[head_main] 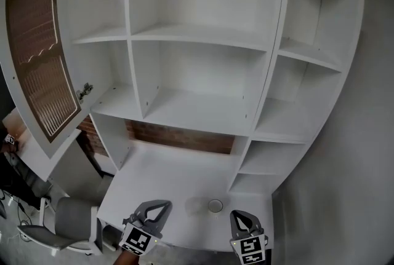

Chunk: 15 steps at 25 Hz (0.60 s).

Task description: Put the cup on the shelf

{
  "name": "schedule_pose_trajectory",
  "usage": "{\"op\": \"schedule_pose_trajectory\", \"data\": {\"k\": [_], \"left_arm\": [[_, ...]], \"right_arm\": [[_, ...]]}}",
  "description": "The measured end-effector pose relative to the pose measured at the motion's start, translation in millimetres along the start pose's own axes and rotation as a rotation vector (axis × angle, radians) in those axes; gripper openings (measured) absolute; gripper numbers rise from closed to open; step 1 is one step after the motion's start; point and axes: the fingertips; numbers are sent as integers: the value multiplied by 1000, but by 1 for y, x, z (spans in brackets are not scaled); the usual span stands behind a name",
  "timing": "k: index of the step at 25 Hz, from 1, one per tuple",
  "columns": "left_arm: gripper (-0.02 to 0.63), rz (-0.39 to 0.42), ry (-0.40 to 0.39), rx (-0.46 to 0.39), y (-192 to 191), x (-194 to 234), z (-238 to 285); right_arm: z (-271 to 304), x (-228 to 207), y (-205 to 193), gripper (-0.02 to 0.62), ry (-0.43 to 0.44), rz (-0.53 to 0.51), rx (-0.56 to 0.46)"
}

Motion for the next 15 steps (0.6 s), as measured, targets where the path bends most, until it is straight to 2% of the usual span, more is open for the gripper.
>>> {"op": "schedule_pose_trajectory", "data": {"k": [7,15], "left_arm": [[2,-2,76,42,-8,-3,7],[3,-30,99,73,-31,0,9]], "right_arm": [[30,-8,-28,8,68,-5,26],[70,-5,-76,15,65,18,89]]}}
Point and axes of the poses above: the fingertips, and each gripper's own axes: z forward along the fingers, x to its left, y out of its top, and after that the axes turned 1 degree about -x, right-handed
